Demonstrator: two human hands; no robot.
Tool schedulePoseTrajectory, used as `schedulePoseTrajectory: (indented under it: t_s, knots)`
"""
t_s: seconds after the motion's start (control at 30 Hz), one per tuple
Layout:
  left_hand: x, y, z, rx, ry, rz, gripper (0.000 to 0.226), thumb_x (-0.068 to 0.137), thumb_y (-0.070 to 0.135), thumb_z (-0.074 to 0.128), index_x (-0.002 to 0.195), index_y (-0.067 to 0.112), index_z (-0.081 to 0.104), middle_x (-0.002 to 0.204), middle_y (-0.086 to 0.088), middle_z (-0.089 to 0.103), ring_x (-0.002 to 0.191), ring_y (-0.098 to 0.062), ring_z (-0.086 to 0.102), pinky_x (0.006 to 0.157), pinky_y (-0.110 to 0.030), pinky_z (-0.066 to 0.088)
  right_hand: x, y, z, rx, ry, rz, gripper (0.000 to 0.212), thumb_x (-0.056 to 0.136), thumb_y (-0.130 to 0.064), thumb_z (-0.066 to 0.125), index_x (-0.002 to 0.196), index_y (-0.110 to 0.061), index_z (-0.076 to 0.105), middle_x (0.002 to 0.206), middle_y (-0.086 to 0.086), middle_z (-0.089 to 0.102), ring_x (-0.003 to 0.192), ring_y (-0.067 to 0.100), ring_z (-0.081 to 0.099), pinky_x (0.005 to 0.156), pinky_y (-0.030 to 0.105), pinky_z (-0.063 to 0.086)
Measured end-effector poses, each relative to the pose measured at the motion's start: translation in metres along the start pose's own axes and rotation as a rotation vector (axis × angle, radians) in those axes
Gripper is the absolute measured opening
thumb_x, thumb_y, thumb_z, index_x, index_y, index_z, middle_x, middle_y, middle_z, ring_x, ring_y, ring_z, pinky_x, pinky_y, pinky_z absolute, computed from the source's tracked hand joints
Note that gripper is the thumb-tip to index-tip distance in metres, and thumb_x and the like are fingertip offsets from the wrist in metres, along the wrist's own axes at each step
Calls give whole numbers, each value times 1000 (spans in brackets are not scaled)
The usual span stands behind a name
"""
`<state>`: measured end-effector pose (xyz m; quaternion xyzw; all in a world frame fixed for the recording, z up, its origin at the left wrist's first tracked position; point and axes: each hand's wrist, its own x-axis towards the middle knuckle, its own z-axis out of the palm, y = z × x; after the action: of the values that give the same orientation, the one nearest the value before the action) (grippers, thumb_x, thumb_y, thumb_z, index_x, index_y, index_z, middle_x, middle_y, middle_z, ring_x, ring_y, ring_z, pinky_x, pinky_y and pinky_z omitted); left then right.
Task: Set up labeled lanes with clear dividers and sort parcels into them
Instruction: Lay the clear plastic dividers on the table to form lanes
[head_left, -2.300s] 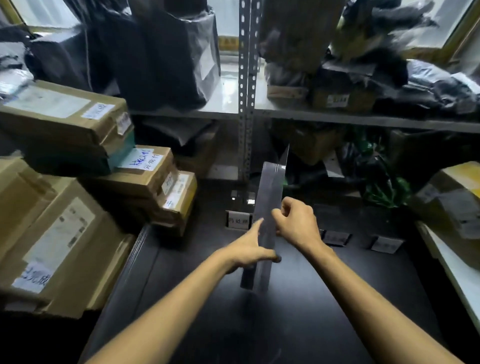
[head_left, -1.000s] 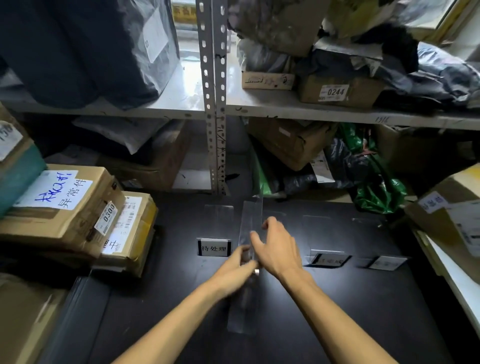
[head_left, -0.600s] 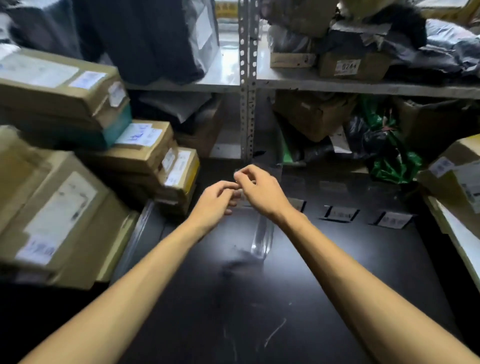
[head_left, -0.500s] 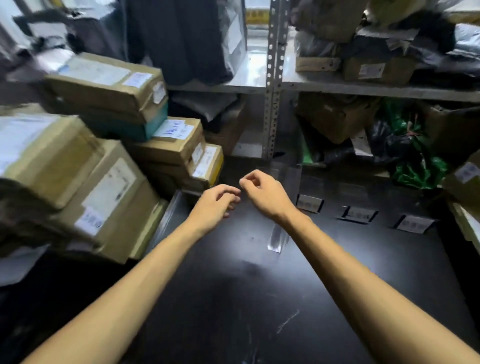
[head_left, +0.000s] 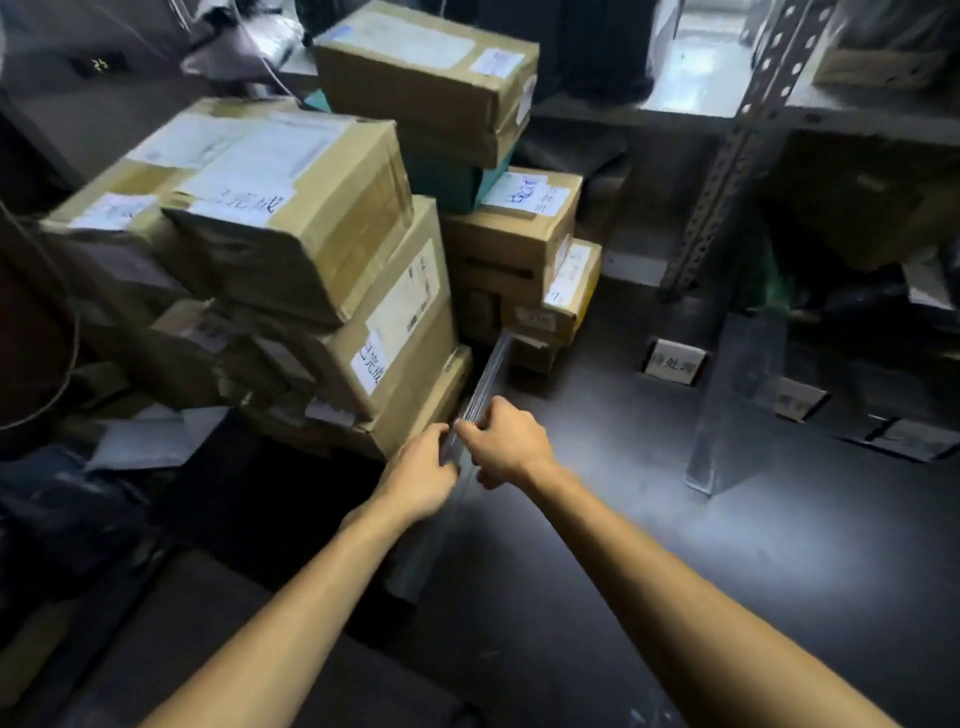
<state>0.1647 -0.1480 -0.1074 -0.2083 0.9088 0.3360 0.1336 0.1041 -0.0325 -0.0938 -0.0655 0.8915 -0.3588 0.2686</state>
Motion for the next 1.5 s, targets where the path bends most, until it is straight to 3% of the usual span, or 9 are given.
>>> schedulePoseTrajectory:
  t_s: [0.1, 0.2, 0.47, 0.63, 0.73, 0.9, 1.13, 1.3, 1.5]
  knots:
    - [8, -12, 4, -1, -64, -25, 27, 91, 23, 55, 115, 13, 64, 116, -16, 68, 112, -34, 62, 87, -38, 51, 13, -4, 24, -35, 36, 36, 37, 88, -48, 57, 96, -12, 58, 76, 7, 75, 65, 24, 74, 78, 41, 60]
    - [12, -15, 4, 64, -12, -17, 23, 89, 27, 55, 106, 17, 66, 111, -15, 68, 107, -38, 62, 71, -30, 41, 21, -8, 33, -116, 112, 82, 42, 87, -51, 56, 94, -11, 64, 91, 12, 74, 88, 32, 70, 84, 40, 57]
    - [-9, 4, -14, 120, 257, 57, 16, 85, 28, 59, 95, 25, 71, 102, -14, 70, 104, -43, 59, 75, -37, 46, 10, -22, 16, -126, 146, 71, 26, 81, -44, 52, 81, -19, 59, 90, 8, 72, 86, 34, 67, 81, 37, 56]
    - [-31, 38, -36, 96, 323, 172, 18, 81, 22, 58, 94, 21, 70, 100, -15, 71, 100, -45, 59, 78, -42, 49, -6, -38, -11, 34, 143, 71, 47, 88, -52, 47, 113, -12, 48, 107, 10, 67, 83, 25, 66, 61, 29, 45]
    - [-43, 66, -48, 112, 358, 248, 20, 78, 21, 59, 94, 20, 71, 99, -14, 72, 99, -45, 60, 79, -42, 48, -19, -44, -36, 90, 181, 23, 49, 94, -49, 44, 124, -10, 49, 121, 13, 63, 102, 30, 61, 78, 34, 44]
    - [-67, 115, -48, 117, 385, 357, 21, 77, 22, 63, 96, 20, 72, 96, -13, 72, 95, -42, 62, 67, -35, 38, -50, -35, -85, 92, 271, -38, 47, 95, -45, 43, 128, -11, 48, 121, 14, 64, 102, 30, 60, 79, 36, 42]
    - [-86, 180, 7, 102, 267, 440, 24, 75, 28, 66, 98, 21, 70, 96, -8, 73, 93, -37, 65, 65, -32, 40, -85, 28, -144, 91, 375, 8, 33, 94, -39, 43, 114, -14, 49, 109, 13, 66, 94, 31, 62, 75, 37, 45]
    - [-83, 193, 70, 8, 68, 411, 18, 76, 20, 60, 92, 21, 68, 93, -5, 73, 91, -32, 65, 76, -37, 55, -97, 94, -153, 73, 383, 130, 29, 93, -36, 42, 113, -17, 52, 108, 12, 67, 96, 34, 62, 78, 40, 48]
    - [-72, 188, 147, -3, -107, 312, 15, 76, 17, 59, 86, 21, 69, 85, -1, 72, 85, -30, 61, 64, -30, 41, -88, 166, -140, -32, 298, 248, 34, 95, -26, 42, 124, -15, 54, 119, 16, 67, 105, 37, 60, 84, 39, 48]
